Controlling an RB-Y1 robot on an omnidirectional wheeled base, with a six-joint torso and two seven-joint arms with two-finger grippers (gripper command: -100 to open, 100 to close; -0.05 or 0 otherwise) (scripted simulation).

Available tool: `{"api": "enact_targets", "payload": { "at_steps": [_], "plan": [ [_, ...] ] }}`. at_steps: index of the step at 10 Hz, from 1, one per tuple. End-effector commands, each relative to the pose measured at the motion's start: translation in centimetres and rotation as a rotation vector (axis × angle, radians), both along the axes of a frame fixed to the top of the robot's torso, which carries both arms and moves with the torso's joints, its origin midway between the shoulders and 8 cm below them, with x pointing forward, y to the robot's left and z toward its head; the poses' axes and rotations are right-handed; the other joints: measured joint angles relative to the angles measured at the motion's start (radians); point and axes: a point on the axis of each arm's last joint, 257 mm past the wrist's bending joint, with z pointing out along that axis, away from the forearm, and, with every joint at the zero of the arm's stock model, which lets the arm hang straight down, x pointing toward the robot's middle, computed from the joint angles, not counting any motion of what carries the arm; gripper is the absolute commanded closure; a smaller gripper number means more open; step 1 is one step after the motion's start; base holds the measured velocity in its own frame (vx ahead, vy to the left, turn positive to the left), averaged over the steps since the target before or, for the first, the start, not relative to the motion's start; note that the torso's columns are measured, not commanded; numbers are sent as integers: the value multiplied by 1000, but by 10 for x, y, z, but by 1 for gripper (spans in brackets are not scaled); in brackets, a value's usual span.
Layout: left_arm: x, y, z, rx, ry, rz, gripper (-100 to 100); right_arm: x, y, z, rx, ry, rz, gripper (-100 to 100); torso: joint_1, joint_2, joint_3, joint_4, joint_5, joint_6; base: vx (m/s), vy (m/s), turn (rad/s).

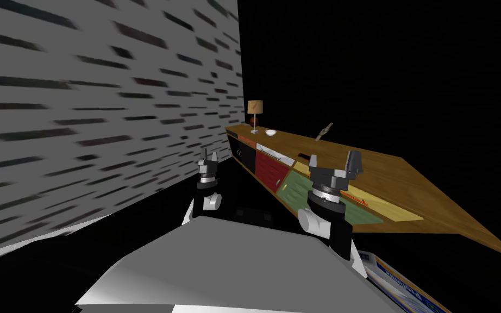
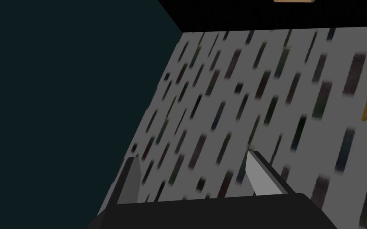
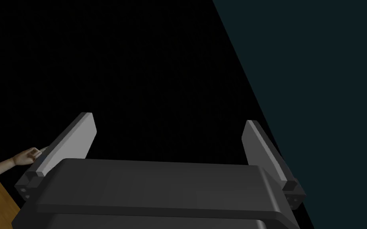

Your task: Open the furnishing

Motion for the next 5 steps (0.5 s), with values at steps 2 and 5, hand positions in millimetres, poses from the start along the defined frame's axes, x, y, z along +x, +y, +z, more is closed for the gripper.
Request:
{"api": "enact_targets", "payload": {
  "at_steps": [2,5],
  "plan": [
    [0,0,0,0,0,0,0,0,0,0,0,0,0,0,0,104,-209,105,0,0,0,0,0],
    [0,0,0,0,0,0,0,0,0,0,0,0,0,0,0,322,-644,322,0,0,0,0,0]
  ]
}}
